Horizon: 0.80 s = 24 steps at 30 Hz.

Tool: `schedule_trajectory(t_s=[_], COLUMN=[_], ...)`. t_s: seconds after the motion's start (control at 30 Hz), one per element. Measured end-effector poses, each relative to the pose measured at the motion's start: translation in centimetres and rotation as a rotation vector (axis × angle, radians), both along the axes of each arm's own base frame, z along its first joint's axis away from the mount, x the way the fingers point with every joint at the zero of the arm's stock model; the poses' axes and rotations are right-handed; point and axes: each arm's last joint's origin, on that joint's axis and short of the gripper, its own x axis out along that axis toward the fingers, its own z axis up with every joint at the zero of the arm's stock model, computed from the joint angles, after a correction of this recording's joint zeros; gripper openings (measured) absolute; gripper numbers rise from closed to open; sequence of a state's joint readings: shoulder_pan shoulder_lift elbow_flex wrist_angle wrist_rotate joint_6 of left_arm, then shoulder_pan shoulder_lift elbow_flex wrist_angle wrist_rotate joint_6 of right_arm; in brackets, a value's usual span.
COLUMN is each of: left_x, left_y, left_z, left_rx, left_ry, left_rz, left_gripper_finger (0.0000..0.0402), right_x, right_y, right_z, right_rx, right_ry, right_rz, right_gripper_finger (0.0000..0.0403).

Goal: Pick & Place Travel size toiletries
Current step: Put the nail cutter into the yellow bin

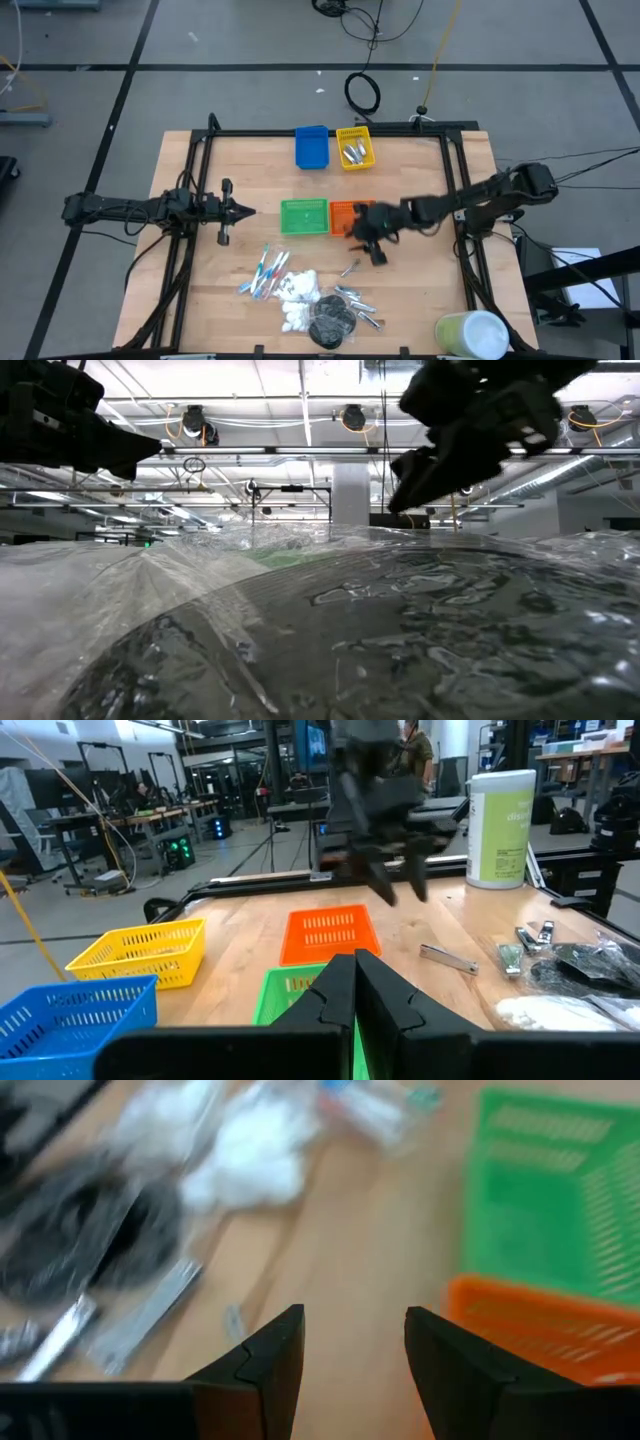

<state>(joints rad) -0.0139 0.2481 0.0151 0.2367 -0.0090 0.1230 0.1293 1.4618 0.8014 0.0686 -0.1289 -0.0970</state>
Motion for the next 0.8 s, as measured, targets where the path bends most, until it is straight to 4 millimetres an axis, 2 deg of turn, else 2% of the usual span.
schedule_trajectory(t_s=[0.13,0.3,0.5,0.6,0.8], left_x=[0.0,0.0,0.0,0.0,0.0], left_y=[0.0,0.0,0.0,0.0,0.0], left_z=[0.0,0.0,0.0,0.0,0.0], left_rx=[0.000,0.000,0.000,0.000,0.000], left_ry=[0.000,0.001,0.001,0.001,0.000], left_rz=[0.001,0.000,0.000,0.000,0.000], left_gripper_finger=[0.0005,0.0005,0.0006,0.0005,0.0005], right_x=[-1.3,-2.2,-1.4,-1.5,-0.2], right_y=[2.4,3.7,4.4,4.4,5.0], right_z=[-1.4,-2.6,-3.3,-4.3,-4.7], right_rx=[-0.026,-0.037,-0.051,-0.055,-0.030], right_ry=[0.013,0.034,-0.021,0.033,0.049], right_rz=[0.042,0.022,0.022,0.038,0.063], right_gripper_finger=[0.0162,0.0173,0.0201,0.0212,0.0215])
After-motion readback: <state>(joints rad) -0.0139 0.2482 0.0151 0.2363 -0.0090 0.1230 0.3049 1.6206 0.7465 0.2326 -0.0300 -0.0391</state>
